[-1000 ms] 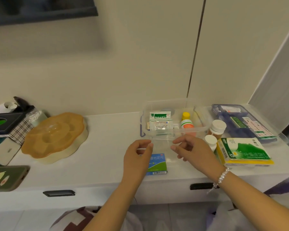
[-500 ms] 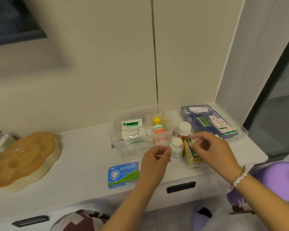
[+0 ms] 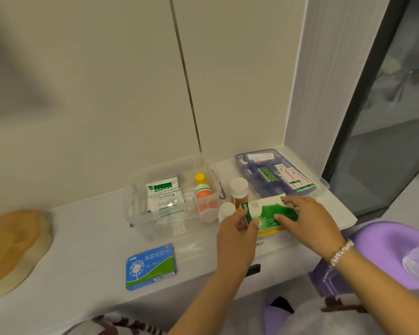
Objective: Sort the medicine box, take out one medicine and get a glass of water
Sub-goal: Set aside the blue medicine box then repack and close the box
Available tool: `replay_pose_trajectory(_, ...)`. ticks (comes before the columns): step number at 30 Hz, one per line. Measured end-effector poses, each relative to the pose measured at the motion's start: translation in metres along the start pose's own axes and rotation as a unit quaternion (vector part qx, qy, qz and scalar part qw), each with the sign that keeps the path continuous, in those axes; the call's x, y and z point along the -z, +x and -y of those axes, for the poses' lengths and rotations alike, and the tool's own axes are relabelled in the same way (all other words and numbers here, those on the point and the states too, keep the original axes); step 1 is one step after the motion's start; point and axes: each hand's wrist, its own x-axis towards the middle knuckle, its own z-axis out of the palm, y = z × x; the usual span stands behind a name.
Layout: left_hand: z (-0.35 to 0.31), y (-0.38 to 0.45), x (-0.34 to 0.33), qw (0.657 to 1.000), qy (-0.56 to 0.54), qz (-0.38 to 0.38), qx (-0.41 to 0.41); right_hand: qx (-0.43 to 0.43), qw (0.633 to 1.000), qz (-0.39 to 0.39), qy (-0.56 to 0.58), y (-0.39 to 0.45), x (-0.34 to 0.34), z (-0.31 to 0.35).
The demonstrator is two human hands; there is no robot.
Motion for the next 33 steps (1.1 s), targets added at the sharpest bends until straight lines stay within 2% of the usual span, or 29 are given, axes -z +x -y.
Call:
replay_pose_trajectory(4, -0.007, 0.001, 0.003, 0.999, -0.033, -0.010, -0.007, -0.008, 0.999, -0.022, 0.038, 0.000, 0.005, 0.005)
replay_pose_trajectory(7, -0.016, 0.002, 0.011, 0.998, -0.059, -0.018, -0.032, 0.010, 0.994, -0.068, 0.081, -0.001, 0.012, 0.012)
replay_pose_trajectory(15, -0.031, 0.019, 0.055, 0.992, -0.049, -0.058, -0.102, 0.036, 0.970, -0.118, 0.211, 0.006, 0.019, 0.059)
replay_pose_trajectory(22, -0.024, 0.048, 0.107, 0.988, -0.028, -0.103, -0.113, 0.053, 0.959, -0.108, 0.257, 0.022, -0.007, 0.105)
replay_pose_trajectory(28, -0.010, 0.074, 0.145, 0.987, -0.004, -0.133, -0.094, 0.082, 0.956, -0.065, 0.273, 0.048, -0.035, 0.136)
replay_pose_trajectory(33, -0.002, 0.104, 0.176, 0.990, 0.076, -0.096, -0.069, 0.089, 0.964, 0.002, 0.249, 0.080, -0.057, 0.158)
